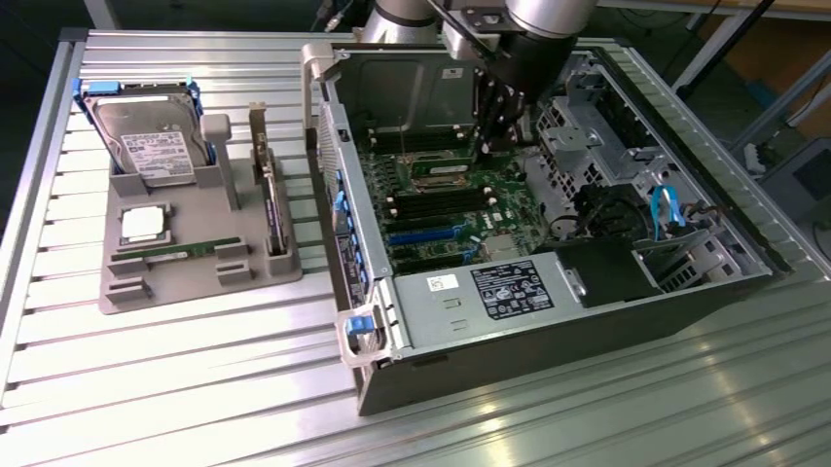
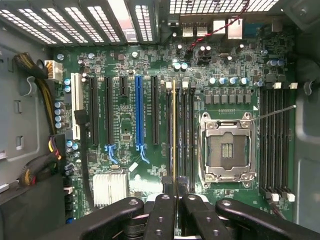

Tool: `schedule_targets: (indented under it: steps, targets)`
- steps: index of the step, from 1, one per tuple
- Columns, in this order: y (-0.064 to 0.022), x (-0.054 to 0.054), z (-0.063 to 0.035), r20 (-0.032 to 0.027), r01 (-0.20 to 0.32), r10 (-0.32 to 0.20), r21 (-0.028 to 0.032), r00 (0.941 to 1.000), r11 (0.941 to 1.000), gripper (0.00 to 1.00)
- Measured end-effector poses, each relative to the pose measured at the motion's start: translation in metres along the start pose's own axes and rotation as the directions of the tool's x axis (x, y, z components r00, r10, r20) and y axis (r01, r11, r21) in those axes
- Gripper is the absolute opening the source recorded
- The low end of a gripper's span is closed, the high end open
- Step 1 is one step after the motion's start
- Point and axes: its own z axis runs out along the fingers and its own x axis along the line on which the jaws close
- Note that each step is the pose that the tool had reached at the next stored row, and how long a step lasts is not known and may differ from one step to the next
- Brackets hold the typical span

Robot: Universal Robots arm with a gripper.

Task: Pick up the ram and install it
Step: 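Insert the ram into the slot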

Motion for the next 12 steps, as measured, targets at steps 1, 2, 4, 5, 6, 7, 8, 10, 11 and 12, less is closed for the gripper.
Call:
schedule_targets:
  steps: [1,2,4,5,6,7,8,10,11,12]
  targets:
    - [0.0000,0.000,0.0031,-0.0002,0.000,0.000,-0.0001,1.0000,1.0000,0.12]
    - [0.0000,0.000,0.0067,-0.0001,0.000,0.000,-0.0001,1.0000,1.0000,0.12]
    - [-0.0001,0.000,0.0132,-0.0001,0.000,0.000,0.0000,1.0000,1.0000,0.12]
    - [-0.0001,0.000,0.0156,-0.0001,0.000,0.000,0.0000,1.0000,1.0000,0.12]
    - [-0.0002,0.000,0.0176,-0.0001,0.000,0.000,0.0000,1.0000,1.0000,0.12]
    - [-0.0002,0.000,0.0196,0.0000,0.000,0.000,0.0000,1.0000,1.0000,0.12]
    - [-0.0002,-0.001,0.0231,-0.0002,0.000,0.000,0.0000,1.0000,1.0000,0.12]
    - [-0.0002,-0.001,0.0275,-0.0001,0.000,0.000,0.0000,1.0000,1.0000,0.12]
    - [-0.0001,-0.001,0.0315,-0.0001,0.000,0.000,0.0000,1.0000,1.0000,0.12]
    - [-0.0001,-0.001,0.0349,-0.0001,0.000,0.000,0.0000,1.0000,1.0000,0.12]
